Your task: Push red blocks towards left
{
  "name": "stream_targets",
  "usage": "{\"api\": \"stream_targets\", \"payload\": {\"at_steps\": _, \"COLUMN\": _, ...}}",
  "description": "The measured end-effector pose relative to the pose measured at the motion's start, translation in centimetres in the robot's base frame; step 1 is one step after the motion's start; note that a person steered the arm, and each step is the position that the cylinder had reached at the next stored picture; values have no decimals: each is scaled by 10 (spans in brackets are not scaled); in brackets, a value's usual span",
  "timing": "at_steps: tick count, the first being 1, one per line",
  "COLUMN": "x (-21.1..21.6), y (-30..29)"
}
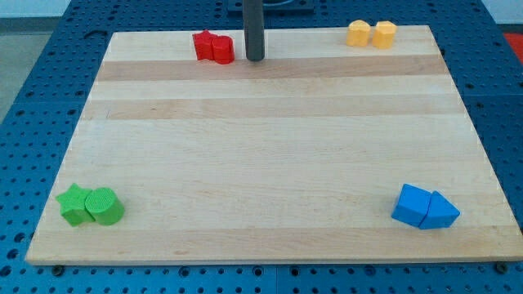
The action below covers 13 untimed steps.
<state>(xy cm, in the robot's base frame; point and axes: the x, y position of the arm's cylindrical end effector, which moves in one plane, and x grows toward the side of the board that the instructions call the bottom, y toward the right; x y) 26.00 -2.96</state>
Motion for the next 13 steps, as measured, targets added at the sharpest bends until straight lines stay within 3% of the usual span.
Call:
{"api": "stream_targets", "payload": {"at_steps": 2, "x": -1, "y": 1}}
{"api": "stream_targets", "payload": {"at_steps": 3, "x": 30, "y": 1}}
{"api": "stream_targets", "payload": {"at_steps": 4, "x": 32, "y": -21}}
{"api": "stream_targets", "payload": {"at_steps": 6, "x": -4, "y": -25}}
{"api": "stream_targets", "payload": {"at_steps": 11, "x": -22, "y": -77}}
{"api": "stream_targets", "payload": {"at_steps": 13, "x": 3, "y": -68}}
